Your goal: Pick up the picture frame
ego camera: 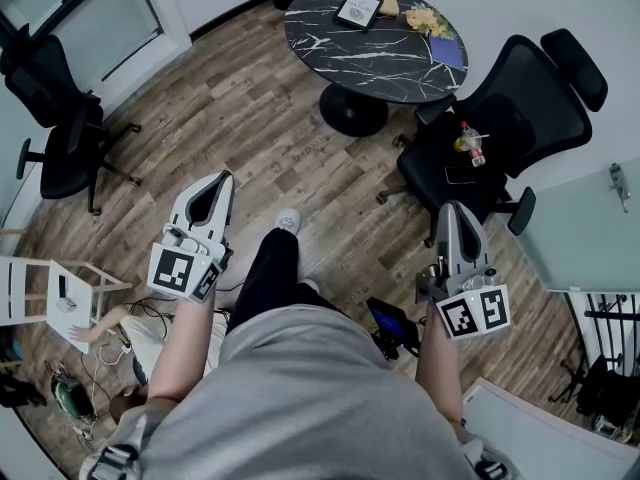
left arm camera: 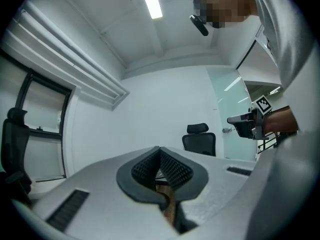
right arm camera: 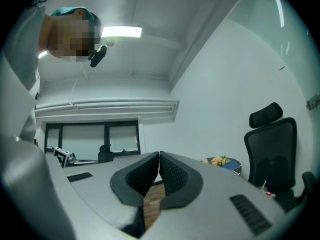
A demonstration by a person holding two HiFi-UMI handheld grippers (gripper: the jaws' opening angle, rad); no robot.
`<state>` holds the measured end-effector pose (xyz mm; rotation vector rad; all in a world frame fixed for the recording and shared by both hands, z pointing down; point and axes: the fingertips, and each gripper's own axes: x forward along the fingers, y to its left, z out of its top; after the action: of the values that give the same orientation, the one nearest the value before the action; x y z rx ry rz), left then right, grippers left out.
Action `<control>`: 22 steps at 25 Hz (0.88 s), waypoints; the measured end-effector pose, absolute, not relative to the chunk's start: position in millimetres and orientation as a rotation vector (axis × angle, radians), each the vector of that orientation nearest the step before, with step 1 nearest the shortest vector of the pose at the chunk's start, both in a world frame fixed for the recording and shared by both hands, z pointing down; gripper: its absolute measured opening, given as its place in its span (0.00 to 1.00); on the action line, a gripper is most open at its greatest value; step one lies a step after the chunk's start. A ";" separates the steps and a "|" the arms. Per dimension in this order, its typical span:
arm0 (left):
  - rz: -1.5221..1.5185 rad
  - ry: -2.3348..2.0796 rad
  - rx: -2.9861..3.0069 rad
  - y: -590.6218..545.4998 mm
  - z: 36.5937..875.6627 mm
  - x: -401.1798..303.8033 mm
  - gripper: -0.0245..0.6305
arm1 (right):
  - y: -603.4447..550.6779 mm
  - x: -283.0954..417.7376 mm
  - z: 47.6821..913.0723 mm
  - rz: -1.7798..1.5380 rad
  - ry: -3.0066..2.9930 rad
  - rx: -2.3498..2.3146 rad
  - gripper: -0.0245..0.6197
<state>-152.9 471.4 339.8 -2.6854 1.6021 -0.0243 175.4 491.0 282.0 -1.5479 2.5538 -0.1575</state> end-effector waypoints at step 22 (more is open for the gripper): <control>0.022 1.476 -2.769 283.1 334.5 -146.1 0.05 | 335.5 176.0 277.3 -0.177 2.473 -1.678 0.08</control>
<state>-146.1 283.1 334.5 -2.7689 1.4756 0.0218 176.0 335.5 277.3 -1.6781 2.4732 -0.1774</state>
